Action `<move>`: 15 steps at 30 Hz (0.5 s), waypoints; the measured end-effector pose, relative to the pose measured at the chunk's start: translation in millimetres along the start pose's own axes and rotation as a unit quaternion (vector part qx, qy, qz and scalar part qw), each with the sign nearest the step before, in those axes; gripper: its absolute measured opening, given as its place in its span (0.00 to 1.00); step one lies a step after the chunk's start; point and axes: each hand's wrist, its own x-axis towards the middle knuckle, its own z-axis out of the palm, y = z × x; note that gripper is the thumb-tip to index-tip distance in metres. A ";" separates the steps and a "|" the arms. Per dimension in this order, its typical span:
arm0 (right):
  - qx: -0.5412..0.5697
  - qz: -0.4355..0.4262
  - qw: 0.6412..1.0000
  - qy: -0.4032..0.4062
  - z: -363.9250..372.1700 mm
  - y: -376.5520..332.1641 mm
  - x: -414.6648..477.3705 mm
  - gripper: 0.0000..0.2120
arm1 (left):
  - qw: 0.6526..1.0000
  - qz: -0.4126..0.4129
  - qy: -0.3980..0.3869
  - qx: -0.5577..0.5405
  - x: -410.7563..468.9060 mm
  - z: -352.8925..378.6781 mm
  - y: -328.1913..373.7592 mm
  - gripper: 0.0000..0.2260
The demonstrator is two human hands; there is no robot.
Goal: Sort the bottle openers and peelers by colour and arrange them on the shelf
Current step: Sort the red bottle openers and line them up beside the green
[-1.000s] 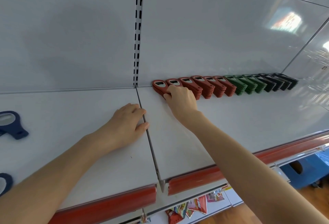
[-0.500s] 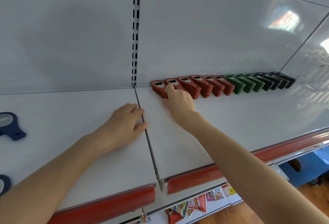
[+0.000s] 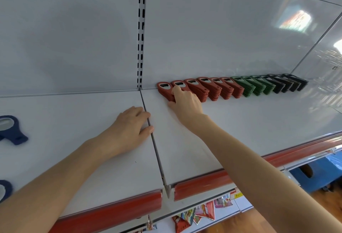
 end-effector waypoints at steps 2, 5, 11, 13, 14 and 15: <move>0.013 0.002 1.000 -0.007 -1.1 0.3 -1.3 0.13 | 1.000 -0.001 -0.001 -0.001 -0.2 -0.4 0.0 0.44; 0.026 0.002 1.000 0.003 -5.9 1.2 -5.6 0.14 | 1.000 -0.003 -0.004 -0.001 -0.4 -1.1 0.8 0.45; 0.032 0.022 0.996 0.076 -20.6 17.2 -6.9 0.11 | 1.000 -0.007 -0.007 0.007 0.1 -1.3 1.4 0.45; 0.035 0.030 0.996 0.078 -21.0 19.9 -6.2 0.10 | 1.000 -0.007 -0.007 0.009 0.5 -1.1 1.3 0.45; 0.036 0.030 0.996 0.077 -20.5 20.1 -6.5 0.10 | 1.000 -0.007 -0.007 0.010 0.5 -1.2 1.6 0.45; 0.037 0.028 0.996 0.076 -19.6 19.7 -6.7 0.10 | 1.000 -0.006 -0.006 0.009 0.5 -1.1 1.6 0.45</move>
